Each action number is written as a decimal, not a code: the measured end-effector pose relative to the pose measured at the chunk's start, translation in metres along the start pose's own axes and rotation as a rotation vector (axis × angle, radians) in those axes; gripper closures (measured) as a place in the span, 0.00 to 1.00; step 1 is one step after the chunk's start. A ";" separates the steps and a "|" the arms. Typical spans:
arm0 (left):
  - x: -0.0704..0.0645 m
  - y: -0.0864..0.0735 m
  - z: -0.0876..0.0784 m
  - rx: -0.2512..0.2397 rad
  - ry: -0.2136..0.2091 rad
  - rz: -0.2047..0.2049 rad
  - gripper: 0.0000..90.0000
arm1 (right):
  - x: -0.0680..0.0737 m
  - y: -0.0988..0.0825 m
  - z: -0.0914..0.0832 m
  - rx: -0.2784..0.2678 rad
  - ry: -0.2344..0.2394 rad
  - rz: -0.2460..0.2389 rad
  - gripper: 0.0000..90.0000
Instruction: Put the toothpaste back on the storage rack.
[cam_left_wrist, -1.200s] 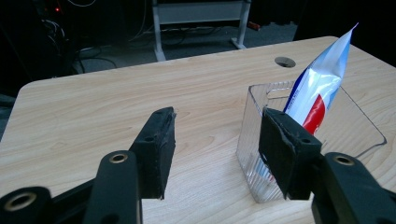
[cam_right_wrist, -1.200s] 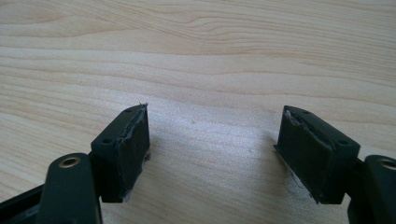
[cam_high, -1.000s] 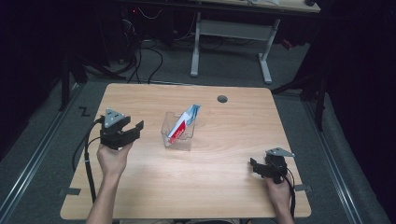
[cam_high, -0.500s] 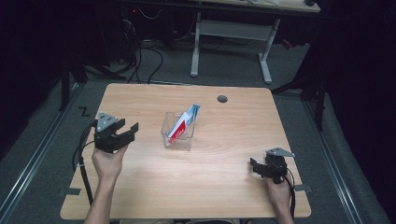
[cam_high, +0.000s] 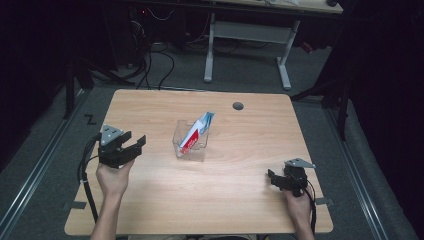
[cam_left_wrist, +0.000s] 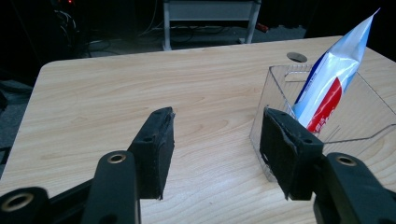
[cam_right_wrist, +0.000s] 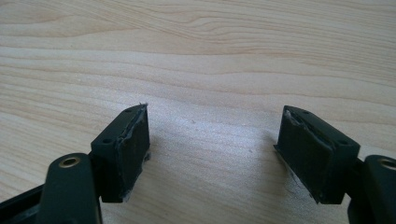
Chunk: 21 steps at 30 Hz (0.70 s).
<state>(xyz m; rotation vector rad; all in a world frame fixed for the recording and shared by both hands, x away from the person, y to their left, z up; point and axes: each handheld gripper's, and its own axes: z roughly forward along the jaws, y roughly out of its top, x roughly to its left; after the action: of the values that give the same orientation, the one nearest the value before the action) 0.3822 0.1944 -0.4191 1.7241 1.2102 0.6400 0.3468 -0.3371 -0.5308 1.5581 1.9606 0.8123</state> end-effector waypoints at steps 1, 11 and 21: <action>0.000 -0.001 0.000 0.001 0.001 -0.002 0.50 | 0.000 0.000 0.000 0.000 0.000 0.000 0.28; 0.001 -0.010 0.001 0.014 0.003 -0.008 0.50 | 0.000 0.000 0.000 0.001 0.001 -0.001 0.28; 0.003 -0.019 0.002 0.021 -0.005 -0.031 0.49 | 0.000 0.000 0.000 0.000 0.001 -0.002 0.28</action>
<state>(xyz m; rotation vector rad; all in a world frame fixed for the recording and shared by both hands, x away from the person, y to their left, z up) 0.3763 0.1988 -0.4365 1.7197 1.2422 0.6062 0.3467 -0.3370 -0.5308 1.5564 1.9623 0.8123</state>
